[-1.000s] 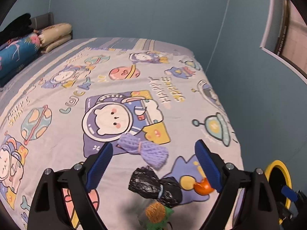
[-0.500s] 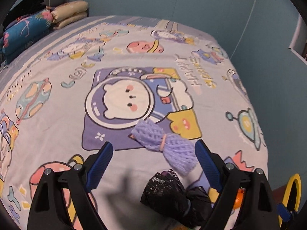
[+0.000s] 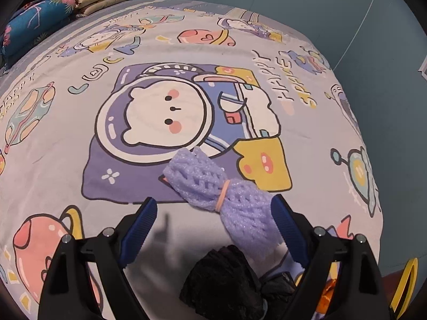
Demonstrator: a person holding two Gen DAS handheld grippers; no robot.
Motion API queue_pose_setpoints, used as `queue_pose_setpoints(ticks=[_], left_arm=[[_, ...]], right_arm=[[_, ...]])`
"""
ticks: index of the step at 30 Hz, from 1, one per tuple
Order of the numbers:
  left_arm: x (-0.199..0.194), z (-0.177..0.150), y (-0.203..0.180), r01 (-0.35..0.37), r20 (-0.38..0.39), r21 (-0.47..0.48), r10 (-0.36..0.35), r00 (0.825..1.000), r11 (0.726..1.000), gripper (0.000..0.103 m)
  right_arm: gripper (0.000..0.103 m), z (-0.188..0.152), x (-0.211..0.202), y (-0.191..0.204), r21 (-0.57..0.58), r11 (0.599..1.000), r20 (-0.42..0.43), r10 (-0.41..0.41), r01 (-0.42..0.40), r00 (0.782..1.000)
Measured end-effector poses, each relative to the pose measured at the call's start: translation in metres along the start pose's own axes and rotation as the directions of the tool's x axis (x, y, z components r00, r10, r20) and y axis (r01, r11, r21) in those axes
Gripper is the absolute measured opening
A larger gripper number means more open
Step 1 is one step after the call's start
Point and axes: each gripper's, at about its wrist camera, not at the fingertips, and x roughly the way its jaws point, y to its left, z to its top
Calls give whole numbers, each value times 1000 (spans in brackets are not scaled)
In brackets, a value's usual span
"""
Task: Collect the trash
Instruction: 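Grasp the lavender foam net with the left gripper while the right gripper grasps an orange peel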
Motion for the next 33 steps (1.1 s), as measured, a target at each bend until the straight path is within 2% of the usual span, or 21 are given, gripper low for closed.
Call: queue_pose_setpoints(ticks=[5,11,14,24,26,33], left_arm=[[15,3,-2,-13,-37,-2,12,999,1000,82],[33,3,-3,19,-103,-10,-20,994,1000,69],[36,3,-9,36,-108,11,-35,993,999,57],[33,5,-21,30,-56,60,-27,998,998,31],[30,3,-24,28,-36,82,-25,999,996,28],[13,-9,-22,89,8,90,-90,996,992,25]], right_arm=[[66,4,11,1,-5,1000,-14,-9,8,1000],[66,7,23,3,-3,1000,-33,-15,14,999],[65,6,27,7,-12,1000,-45,-12,11,999],[46,4,26,18,-65,998,-39,-15,13,999],[41,4,25,19,-72,997,-33,-18,16,999],[38,4,21,15,-52,999,-24,-1,-1,1000]])
